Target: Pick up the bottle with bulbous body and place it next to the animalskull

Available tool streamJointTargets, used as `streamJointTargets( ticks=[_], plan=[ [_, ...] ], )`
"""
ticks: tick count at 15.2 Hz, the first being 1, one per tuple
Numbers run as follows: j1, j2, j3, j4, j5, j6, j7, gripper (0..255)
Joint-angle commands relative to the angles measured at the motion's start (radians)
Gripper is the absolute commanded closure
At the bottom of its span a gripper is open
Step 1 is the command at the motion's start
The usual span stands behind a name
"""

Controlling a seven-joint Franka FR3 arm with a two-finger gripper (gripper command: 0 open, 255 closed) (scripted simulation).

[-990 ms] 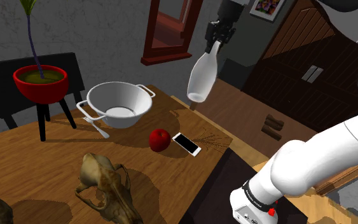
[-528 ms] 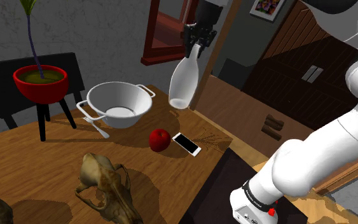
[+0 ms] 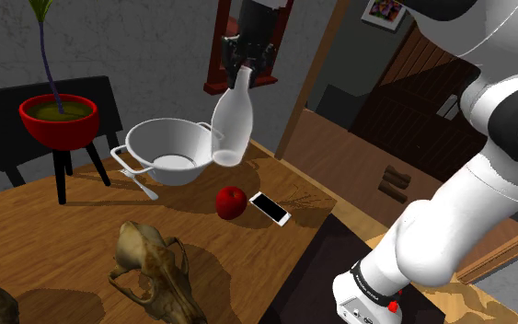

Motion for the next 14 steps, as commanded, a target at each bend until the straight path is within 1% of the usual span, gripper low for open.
streamJointTargets(
  ticks=[1, 5, 8, 11, 14],
  plan=[
    [0.025, 0.052, 0.026, 0.046, -0.016, 0.004, 0.051, 255],
    [0.082, 0.174, 0.066, 0.164, -0.060, -0.003, 0.140, 255],
    [0.136, 0.280, 0.087, 0.281, -0.102, -0.022, 0.202, 255],
    [0.203, 0.405, 0.099, 0.434, -0.150, -0.059, 0.257, 255],
    [0.282, 0.545, 0.098, 0.631, -0.198, -0.121, 0.293, 255]
  ],
)
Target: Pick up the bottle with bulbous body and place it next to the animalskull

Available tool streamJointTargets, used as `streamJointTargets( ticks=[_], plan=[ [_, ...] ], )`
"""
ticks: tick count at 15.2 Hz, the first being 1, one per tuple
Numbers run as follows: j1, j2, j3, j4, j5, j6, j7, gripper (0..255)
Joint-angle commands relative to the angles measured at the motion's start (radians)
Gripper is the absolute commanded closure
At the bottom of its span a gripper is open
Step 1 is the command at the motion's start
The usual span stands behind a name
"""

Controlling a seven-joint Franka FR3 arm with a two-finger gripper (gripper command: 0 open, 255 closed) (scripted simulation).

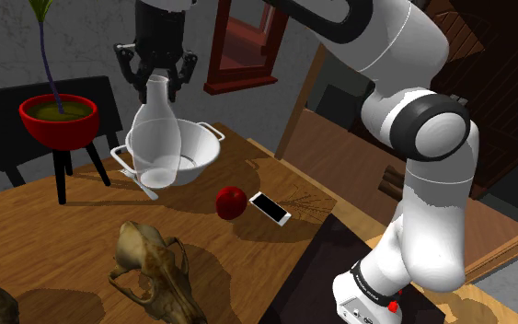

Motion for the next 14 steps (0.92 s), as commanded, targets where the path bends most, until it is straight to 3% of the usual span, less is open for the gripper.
streamJointTargets(
  ticks=[1, 14],
  plan=[
    [0.017, 0.019, 0.001, 0.016, -0.007, 0.003, 0.016, 255],
    [-0.040, -0.074, 0.006, -0.312, 0.023, 0.237, 0.028, 255]
  ],
)
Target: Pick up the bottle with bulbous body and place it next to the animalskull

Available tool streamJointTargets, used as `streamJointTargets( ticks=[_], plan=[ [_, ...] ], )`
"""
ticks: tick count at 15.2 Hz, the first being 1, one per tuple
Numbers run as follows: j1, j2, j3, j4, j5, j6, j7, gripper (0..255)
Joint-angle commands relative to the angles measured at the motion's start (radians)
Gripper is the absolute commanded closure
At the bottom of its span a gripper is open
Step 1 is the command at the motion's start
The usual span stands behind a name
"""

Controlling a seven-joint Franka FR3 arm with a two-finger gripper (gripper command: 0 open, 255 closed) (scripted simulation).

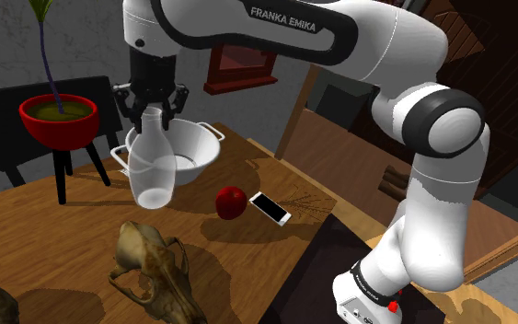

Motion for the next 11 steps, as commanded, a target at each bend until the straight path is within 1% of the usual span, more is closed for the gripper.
streamJointTargets(
  ticks=[1, 11],
  plan=[
    [-0.007, -0.014, 0.000, -0.049, 0.004, 0.036, 0.001, 255],
    [-0.023, -0.025, -0.002, -0.201, 0.004, 0.176, 0.011, 255]
  ],
)
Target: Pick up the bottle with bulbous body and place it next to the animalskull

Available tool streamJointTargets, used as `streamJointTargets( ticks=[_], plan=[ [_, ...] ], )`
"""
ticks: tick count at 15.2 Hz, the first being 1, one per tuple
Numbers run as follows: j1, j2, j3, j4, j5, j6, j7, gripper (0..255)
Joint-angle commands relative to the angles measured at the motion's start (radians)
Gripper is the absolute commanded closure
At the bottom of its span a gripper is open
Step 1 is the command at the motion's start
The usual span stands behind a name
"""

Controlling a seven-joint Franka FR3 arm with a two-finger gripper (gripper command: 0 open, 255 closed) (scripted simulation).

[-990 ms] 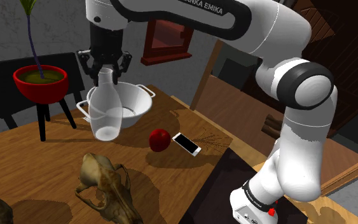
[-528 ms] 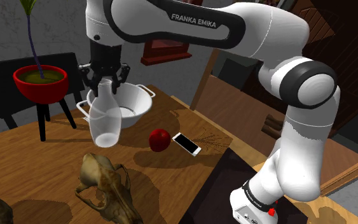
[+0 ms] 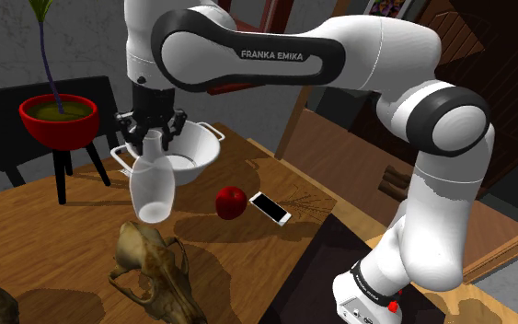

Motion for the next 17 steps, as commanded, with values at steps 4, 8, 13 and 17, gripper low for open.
streamJointTargets(
  ticks=[4, 8, 13, 17],
  plan=[
    [-0.005, 0.004, -0.002, -0.062, -0.004, 0.066, 0.006, 255],
    [-0.007, 0.012, -0.005, -0.105, -0.008, 0.116, 0.011, 255],
    [-0.007, 0.015, -0.006, -0.119, -0.010, 0.133, 0.013, 255],
    [-0.007, 0.015, -0.006, -0.119, -0.010, 0.133, 0.013, 255]
  ],
)
